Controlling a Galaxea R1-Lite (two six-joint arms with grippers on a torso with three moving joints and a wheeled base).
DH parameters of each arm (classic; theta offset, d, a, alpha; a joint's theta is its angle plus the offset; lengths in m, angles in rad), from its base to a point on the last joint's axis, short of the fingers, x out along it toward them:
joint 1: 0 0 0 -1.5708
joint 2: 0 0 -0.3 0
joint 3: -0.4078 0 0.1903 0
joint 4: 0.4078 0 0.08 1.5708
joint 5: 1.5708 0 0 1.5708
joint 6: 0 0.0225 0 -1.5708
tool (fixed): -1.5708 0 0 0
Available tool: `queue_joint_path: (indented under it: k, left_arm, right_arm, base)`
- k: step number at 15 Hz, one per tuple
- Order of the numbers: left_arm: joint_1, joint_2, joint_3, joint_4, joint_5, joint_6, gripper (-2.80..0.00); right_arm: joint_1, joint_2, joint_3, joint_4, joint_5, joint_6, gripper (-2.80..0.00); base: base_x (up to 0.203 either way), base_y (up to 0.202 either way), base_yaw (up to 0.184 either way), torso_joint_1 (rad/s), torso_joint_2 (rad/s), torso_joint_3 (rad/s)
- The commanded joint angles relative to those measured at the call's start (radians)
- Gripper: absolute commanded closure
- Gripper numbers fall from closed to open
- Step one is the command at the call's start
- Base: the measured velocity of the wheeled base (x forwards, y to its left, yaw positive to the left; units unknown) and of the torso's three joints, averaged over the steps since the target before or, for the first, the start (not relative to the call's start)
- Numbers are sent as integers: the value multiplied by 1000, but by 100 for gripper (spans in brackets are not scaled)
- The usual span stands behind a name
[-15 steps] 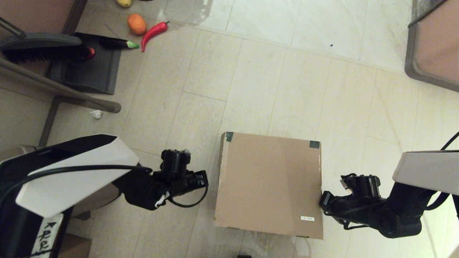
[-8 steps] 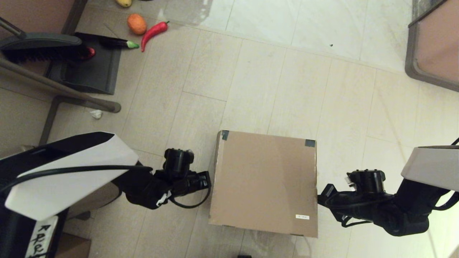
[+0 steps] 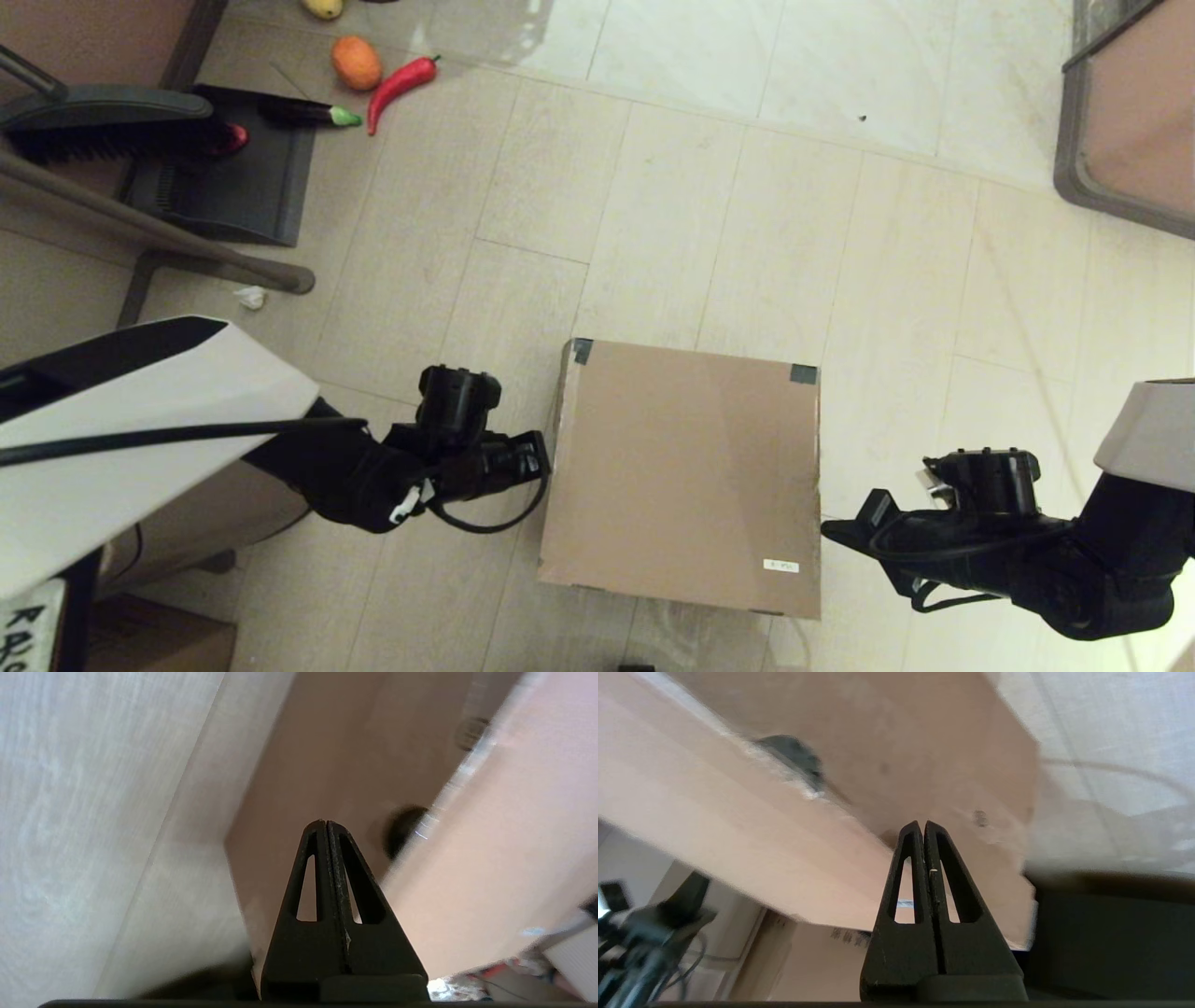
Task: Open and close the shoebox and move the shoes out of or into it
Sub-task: Open the shoe box
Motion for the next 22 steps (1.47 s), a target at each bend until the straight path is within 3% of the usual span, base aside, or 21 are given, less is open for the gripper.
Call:
queue_joint_path:
  k: [1, 3, 6, 10, 15, 18, 22]
  left_arm:
    - [-4, -32, 30, -3, 4, -10, 0]
    - [-4, -19, 35, -10, 54, -12, 0]
    - [-1, 29, 27, -19, 99, -12, 0]
    - [4, 128, 3, -154, 168, 17, 0]
    - [2, 173, -53, -150, 167, 19, 0]
    - [1, 174, -54, -120, 160, 19, 0]
    - [-8, 187, -61, -110, 139, 19, 0]
  right_arm:
    - [-2, -5, 5, -7, -14, 3, 0]
    - [-2, 14, -12, -7, -76, -4, 0]
    - [-4, 41, -11, -2, -101, -51, 0]
    - [-1, 119, -58, -4, -135, -131, 0]
    - [4, 159, -90, -5, -147, -135, 0]
    - [17, 221, -140, -6, -271, -129, 0]
    - [31, 181, -118, -2, -255, -124, 0]
  base:
    - [0, 0, 0, 0, 0, 0]
    - [0, 0, 0, 0, 0, 0]
    - [0, 0, 0, 0, 0, 0]
    - [0, 0, 0, 0, 0, 0]
    - [0, 0, 0, 0, 0, 0]
    - [0, 0, 0, 0, 0, 0]
    - [0, 0, 0, 0, 0, 0]
